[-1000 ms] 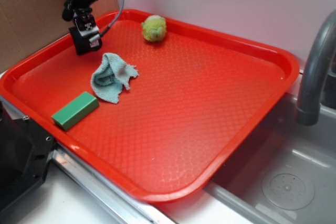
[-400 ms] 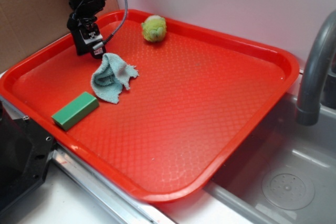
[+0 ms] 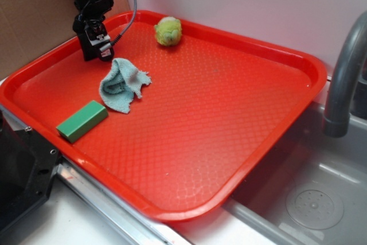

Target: Grab the black box.

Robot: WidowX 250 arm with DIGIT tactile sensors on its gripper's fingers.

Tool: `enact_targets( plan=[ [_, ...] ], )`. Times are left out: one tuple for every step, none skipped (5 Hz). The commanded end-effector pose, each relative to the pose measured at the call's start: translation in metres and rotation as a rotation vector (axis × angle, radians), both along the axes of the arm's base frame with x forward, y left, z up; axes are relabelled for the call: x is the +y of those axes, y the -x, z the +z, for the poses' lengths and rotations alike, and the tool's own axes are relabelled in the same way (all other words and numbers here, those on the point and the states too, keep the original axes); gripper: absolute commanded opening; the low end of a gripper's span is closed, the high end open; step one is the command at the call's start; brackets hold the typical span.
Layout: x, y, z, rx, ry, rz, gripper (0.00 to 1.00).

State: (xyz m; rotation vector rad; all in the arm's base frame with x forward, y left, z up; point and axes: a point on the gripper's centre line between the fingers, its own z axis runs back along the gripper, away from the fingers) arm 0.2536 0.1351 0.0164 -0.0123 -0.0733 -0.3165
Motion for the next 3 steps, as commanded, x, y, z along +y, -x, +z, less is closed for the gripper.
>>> enact_targets(
  plan=[
    [-0.0006,-0.0019,0.0158,-0.027,-0.024,-0.005,0.0],
    [0.0002,-0.0017,0.0225,-0.038,-0.033,0.004,0.0],
    [0.0013,-0.0008,0.0235,-0.033,-0.031,0.011,0.0]
  ],
)
